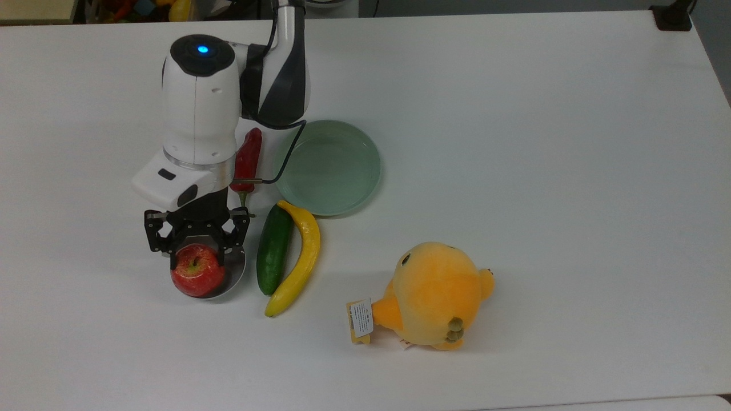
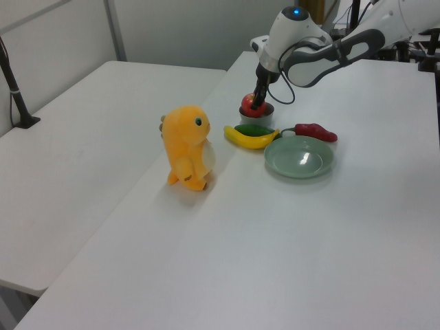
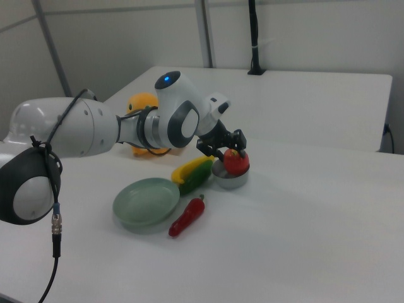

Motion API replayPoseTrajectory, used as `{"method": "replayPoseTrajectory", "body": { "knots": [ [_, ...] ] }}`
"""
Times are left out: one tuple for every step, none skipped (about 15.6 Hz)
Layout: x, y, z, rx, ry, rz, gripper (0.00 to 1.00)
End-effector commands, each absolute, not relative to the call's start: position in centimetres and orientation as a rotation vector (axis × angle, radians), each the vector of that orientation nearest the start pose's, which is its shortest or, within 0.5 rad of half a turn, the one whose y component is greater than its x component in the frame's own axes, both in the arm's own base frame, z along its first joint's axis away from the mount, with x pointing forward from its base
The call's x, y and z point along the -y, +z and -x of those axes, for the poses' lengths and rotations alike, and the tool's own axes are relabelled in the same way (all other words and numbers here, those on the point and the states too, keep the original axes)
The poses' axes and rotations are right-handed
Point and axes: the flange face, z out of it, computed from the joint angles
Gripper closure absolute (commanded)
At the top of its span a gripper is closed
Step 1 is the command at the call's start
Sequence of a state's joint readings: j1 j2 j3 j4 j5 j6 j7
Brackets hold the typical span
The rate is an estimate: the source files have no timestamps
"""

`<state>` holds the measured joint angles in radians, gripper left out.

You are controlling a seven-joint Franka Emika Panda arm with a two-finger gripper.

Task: Red apple placed in the center of the desktop
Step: 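Lift the red apple out of the bowl toward the green plate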

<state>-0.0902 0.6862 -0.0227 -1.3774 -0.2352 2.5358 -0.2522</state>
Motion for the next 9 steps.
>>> {"method": "replayPoseTrajectory", "body": {
  "knots": [
    [8.0, 39.3, -74.6, 0.507, -0.748, 3.284, 0.75],
    [8.6, 39.9, -74.1, 0.489, -0.734, 3.290, 0.75],
    [8.6, 40.4, -73.8, 0.481, -0.709, 3.289, 0.75],
    [7.9, 41.0, -73.5, 0.480, -0.680, 3.282, 0.74],
    [7.5, 41.2, -73.0, 0.477, -0.652, 3.276, 0.74],
    [7.1, 41.9, -72.6, 0.482, -0.657, 3.265, 0.75],
    [6.8, 42.9, -72.1, 0.477, -0.673, 3.253, 0.74],
    [6.6, 44.0, -71.3, 0.463, -0.680, 3.247, 0.75],
    [6.1, 44.9, -70.5, 0.464, -0.674, 3.245, 0.75]
  ]
}}
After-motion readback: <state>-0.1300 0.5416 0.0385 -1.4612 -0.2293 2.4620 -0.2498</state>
